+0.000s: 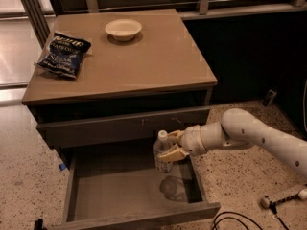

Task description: Pick blue plastic bottle from middle drawer and place on counter

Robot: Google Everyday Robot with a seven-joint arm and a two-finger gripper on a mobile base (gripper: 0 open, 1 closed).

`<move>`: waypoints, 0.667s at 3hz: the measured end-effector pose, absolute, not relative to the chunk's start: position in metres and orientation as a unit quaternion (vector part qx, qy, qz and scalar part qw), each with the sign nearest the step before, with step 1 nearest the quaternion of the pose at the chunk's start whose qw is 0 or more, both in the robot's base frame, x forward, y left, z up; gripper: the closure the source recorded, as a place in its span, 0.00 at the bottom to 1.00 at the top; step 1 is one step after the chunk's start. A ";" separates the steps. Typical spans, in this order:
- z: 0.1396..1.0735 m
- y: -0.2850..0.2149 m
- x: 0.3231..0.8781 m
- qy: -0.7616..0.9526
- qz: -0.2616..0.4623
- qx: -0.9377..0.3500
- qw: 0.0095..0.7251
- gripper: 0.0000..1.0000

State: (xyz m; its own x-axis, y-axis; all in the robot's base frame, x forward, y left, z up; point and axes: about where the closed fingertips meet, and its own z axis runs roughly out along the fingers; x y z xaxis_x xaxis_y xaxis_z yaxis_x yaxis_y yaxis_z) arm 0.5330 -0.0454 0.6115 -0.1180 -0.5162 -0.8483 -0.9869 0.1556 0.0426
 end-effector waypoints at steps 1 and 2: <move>0.720 -0.044 0.548 0.672 0.336 -0.565 0.340 1.00; 0.719 -0.043 0.549 0.672 0.336 -0.565 0.340 1.00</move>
Offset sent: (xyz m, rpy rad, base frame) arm 0.0138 0.0007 0.0729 -0.0075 0.0247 0.0080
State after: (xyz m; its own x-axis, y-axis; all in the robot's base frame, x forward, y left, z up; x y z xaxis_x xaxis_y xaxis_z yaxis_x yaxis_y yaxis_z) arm 0.5486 -0.0433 0.7192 -0.1296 -0.5312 -0.8373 -0.9885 0.1351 0.0673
